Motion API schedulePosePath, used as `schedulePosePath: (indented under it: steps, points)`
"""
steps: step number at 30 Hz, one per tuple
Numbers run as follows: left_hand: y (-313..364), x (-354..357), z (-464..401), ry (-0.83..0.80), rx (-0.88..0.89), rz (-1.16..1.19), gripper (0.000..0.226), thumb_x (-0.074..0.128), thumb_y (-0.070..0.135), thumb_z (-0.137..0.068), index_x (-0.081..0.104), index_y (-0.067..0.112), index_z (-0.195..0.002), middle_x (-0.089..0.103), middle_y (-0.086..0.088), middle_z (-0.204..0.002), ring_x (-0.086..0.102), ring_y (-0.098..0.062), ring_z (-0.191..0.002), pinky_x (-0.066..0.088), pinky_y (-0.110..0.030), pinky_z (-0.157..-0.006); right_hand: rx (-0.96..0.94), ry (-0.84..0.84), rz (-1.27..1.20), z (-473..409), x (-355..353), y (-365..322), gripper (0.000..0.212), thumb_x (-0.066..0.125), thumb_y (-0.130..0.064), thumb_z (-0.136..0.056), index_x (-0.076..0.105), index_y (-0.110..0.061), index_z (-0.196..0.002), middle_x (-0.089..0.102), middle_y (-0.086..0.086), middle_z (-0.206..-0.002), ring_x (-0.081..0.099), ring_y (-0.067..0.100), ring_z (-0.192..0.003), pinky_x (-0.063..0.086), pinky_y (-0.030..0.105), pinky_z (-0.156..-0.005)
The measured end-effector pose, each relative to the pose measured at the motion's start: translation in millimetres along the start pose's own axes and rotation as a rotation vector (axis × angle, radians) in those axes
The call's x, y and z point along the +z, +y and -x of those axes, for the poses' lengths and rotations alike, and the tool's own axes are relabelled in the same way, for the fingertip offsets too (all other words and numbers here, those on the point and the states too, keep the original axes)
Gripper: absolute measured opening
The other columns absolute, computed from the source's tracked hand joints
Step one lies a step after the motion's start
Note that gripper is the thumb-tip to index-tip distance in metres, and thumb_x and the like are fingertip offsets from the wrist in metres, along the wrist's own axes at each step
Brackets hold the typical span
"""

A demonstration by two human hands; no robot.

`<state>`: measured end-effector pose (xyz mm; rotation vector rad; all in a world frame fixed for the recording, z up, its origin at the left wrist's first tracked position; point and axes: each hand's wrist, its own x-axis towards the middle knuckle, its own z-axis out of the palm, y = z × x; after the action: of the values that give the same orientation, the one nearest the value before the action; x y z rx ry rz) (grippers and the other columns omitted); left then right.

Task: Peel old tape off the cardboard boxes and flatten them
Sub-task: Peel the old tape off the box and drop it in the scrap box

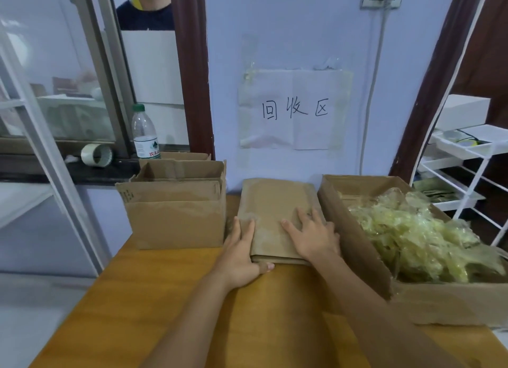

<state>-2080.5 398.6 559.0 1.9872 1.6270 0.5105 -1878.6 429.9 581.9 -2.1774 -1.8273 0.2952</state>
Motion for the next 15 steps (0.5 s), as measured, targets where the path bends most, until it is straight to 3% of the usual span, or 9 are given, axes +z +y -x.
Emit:
schedulePosePath:
  steps: [15]
  points:
    - [-5.2, 3.6, -2.2, 0.154, 0.022, 0.03, 0.125, 0.085, 0.063, -0.073, 0.005, 0.04, -0.166, -0.013, 0.007, -0.174, 0.006, -0.024, -0.161, 0.014, -0.046, -0.127, 0.003, 0.037, 0.006, -3.1, 2.7, -3.3, 0.078, 0.022, -0.08, -0.096, 0.022, -0.038, -0.162, 0.012, 0.0, -0.173, 0.028, 0.045, -0.146, 0.027, 0.059, -0.117]
